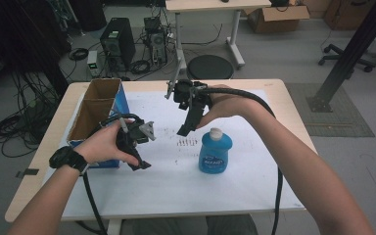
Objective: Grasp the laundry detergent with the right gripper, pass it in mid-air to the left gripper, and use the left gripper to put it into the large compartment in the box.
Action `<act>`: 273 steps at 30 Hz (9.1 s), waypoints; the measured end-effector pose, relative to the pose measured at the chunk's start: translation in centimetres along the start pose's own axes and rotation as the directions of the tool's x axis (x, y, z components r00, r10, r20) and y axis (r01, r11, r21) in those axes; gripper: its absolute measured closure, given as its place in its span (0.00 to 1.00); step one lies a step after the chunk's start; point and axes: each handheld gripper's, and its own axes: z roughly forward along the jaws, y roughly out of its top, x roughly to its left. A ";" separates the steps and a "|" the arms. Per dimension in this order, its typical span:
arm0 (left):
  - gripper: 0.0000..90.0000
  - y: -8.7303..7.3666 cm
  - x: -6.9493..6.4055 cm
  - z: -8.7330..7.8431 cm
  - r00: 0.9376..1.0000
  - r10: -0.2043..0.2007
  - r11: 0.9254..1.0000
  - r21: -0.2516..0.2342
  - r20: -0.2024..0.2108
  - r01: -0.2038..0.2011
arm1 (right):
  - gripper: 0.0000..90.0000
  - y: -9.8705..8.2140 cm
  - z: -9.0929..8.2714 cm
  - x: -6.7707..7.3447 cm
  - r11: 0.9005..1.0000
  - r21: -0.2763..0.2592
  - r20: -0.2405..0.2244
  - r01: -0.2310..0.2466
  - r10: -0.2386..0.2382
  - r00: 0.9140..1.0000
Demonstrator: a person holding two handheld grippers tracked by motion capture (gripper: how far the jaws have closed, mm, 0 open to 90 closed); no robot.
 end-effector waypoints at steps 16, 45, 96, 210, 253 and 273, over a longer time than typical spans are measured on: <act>0.05 0.5 0.0 -0.7 1.000 -0.012 1.000 0.004 -0.002 0.012 | 0.04 -0.8 -3.1 0.3 0.993 -0.112 0.032 0.032 -0.029 0.999; 0.05 0.5 0.0 -1.0 0.999 -0.042 0.999 -0.022 -0.014 0.042 | 0.02 -12.6 -9.8 1.7 0.846 -0.533 0.097 0.016 0.042 0.994; 0.05 0.7 -0.2 -1.2 0.999 -0.049 0.998 -0.031 -0.016 0.048 | 0.02 -22.5 4.2 2.8 0.735 -0.660 -0.042 -0.152 0.165 0.985; 0.05 3.1 -0.1 -8.9 0.998 -0.015 0.988 -0.153 -0.061 0.005 | 0.47 -14.3 3.0 2.2 0.809 -0.588 -0.006 -0.014 0.013 1.000; 0.08 12.3 -2.2 -12.2 0.992 0.124 0.992 0.015 -0.034 -0.124 | 0.47 -5.0 2.6 3.4 0.839 -0.534 -0.015 0.103 -0.131 0.991; 0.24 12.5 -2.0 -11.3 0.991 0.131 0.991 0.040 -0.020 -0.131 | 0.47 -5.2 2.9 3.3 0.841 -0.532 -0.014 0.097 -0.123 0.992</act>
